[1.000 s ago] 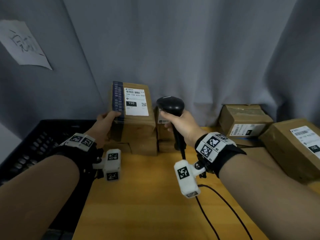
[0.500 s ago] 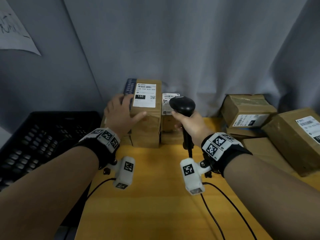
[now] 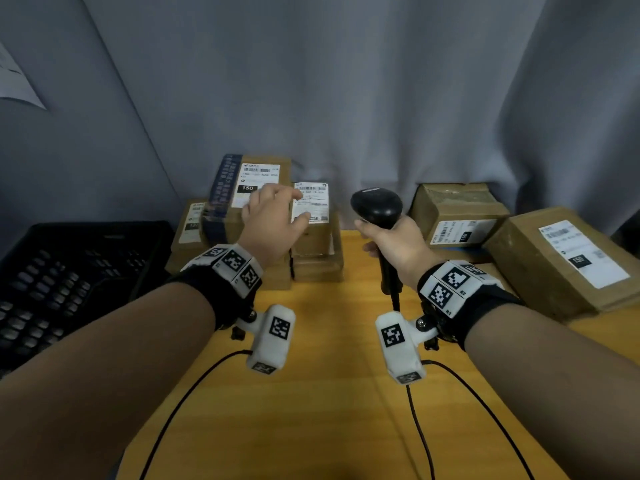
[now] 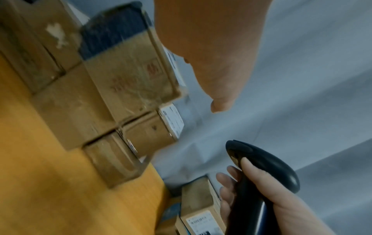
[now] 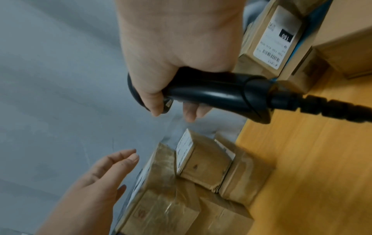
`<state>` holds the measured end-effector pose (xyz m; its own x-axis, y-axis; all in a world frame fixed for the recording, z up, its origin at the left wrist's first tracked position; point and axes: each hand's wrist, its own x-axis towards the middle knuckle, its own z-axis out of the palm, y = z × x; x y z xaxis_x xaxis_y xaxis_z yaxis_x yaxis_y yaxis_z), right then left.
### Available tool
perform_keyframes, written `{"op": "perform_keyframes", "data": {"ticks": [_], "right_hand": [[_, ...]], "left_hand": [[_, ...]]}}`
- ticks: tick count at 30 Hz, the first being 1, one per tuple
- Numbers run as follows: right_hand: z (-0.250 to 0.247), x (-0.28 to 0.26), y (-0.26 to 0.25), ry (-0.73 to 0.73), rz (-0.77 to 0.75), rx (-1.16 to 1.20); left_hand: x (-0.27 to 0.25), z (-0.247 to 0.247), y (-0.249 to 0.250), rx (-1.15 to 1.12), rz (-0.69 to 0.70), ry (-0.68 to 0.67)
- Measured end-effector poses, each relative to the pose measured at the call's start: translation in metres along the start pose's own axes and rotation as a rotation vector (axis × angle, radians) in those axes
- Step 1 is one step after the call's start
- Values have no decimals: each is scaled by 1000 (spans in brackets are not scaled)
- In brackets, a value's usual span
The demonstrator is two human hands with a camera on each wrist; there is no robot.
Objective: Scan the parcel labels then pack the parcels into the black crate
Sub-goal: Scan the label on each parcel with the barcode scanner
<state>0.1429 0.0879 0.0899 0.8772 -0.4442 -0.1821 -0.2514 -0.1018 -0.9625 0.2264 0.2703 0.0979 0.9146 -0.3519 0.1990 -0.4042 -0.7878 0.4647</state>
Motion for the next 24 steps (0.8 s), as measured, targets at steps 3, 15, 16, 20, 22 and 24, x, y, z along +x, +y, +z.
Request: {"op": "perform_keyframes", "data": {"ticks": [3, 15, 16, 20, 22, 24], "right_hand": [[-39, 1, 6, 34, -9, -106], [-278, 6, 46, 219, -34, -507], [-298, 6, 49, 234, -42, -546], [-367, 6, 59, 252, -49, -714], [-395, 15, 72, 255, -32, -754], [-420, 29, 89, 215, 42, -786]], "left_hand": [[-4, 17, 30, -57, -11, -91], [-18, 139, 213, -208, -84, -284], [-20, 151, 227, -241, -116, -300], [-30, 186, 267, -388, -230, -367], [-34, 197, 285, -452, -259, -376], [-35, 206, 301, -489, -290, -422]]}}
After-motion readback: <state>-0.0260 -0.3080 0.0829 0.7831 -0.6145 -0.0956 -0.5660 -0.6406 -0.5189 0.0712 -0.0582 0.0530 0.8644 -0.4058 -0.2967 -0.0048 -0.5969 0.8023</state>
